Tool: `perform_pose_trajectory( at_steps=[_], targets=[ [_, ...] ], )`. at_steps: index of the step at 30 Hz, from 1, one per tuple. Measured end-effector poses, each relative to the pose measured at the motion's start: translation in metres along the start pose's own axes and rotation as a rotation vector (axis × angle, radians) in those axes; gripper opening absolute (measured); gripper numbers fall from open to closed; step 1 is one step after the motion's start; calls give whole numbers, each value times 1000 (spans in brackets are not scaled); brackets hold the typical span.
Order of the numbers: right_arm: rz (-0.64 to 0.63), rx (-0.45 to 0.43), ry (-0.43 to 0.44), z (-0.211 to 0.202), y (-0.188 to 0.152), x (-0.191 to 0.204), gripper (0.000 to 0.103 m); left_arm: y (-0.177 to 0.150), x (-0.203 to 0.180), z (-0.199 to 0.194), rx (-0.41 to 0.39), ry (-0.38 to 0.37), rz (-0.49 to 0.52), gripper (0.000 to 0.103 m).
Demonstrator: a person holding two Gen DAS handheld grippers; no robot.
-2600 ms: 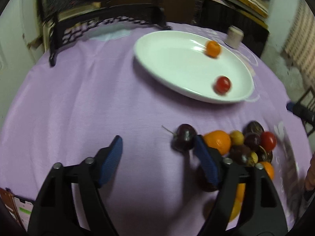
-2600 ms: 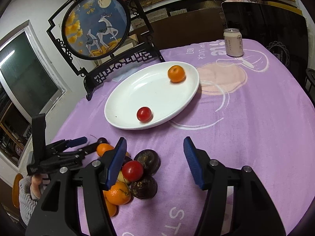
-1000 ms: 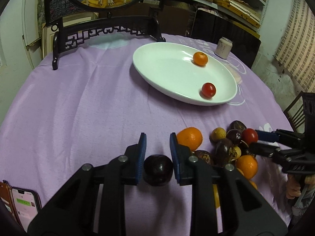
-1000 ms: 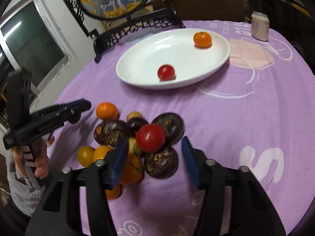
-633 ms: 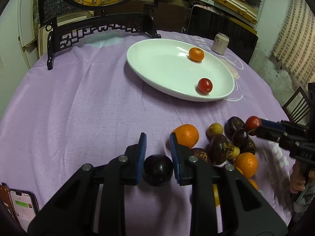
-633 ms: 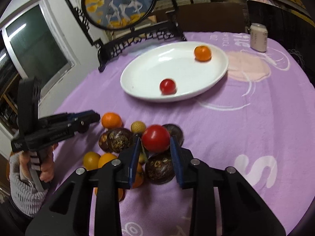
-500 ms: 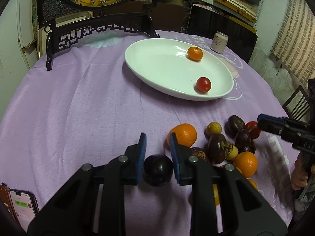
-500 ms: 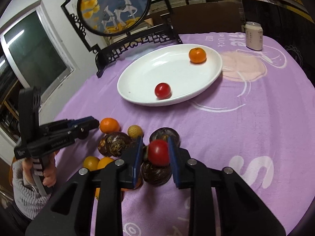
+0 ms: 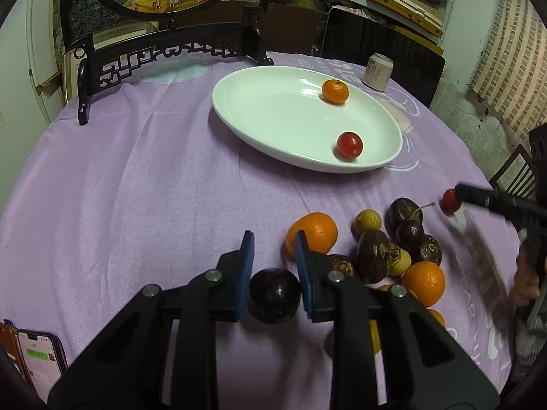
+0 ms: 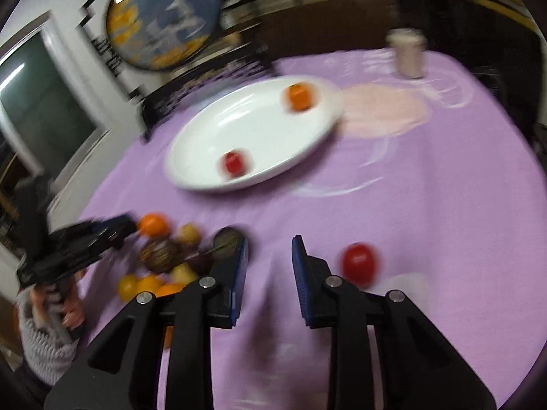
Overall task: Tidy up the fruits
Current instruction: 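Carry the plum and tomato to the white plate and release both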
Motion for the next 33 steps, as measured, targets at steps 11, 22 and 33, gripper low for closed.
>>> perform_pose_trajectory(
  at_steps=[11, 22, 33],
  targets=[
    [210, 26, 2, 8, -3, -78, 30, -1, -4, -5, -11, -13, 11, 25],
    [181, 76, -13, 20, -7, -68, 33, -1, -4, -4, -5, -1, 10, 25],
    [215, -61, 75, -5, 19, -52, 31, 50, 0, -12, -38, -14, -46, 25]
  ],
)
Point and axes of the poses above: each gripper's, at about its wrist camera, not at the fingertips, and z roughly the way its jaws point, x to its left, y to its top, the point moved 4 cm from there along z, roughly the way its jaws point, and after that the axes turned 14 degrees about x, right-handed, at the moved point
